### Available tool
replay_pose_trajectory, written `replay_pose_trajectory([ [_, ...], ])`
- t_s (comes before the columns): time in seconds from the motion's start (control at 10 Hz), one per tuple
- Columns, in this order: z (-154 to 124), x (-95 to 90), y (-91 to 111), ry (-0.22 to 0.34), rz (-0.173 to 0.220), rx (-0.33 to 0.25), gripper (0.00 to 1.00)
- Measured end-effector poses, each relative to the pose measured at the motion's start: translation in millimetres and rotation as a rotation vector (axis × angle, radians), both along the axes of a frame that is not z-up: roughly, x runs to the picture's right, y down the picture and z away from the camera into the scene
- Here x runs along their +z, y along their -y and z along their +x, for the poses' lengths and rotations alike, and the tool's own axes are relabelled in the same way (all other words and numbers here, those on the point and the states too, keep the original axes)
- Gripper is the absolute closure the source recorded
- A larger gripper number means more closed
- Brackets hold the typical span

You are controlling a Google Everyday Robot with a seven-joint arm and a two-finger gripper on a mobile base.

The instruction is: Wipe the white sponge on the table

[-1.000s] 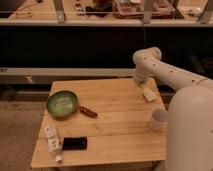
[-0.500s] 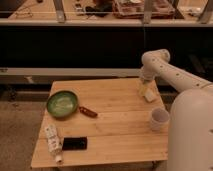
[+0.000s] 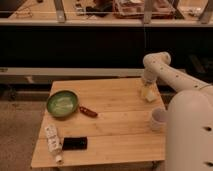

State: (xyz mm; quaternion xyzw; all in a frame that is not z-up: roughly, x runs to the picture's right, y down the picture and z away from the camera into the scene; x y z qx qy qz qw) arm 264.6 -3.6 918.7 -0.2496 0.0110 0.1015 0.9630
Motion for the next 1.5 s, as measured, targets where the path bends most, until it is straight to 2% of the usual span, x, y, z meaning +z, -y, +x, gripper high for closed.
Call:
replay_pose_trajectory([
  [0.1,9.3,8.7,-11.8,-0.015,-0.030,0.025,0.20],
  [0.3,14.3,24.0,-17.0,-0.024,-0.048,0.066,0.20],
  [0.6,26.9,41.4,-14.2,-0.033,-0.040,0.134,0.20],
  [0.9,36.1,55.4,-19.3,-0.038,-0.048,0.160,0.20],
  [1.5,57.9,63.8,-31.4,-0.055,-0.077,0.204,0.20],
])
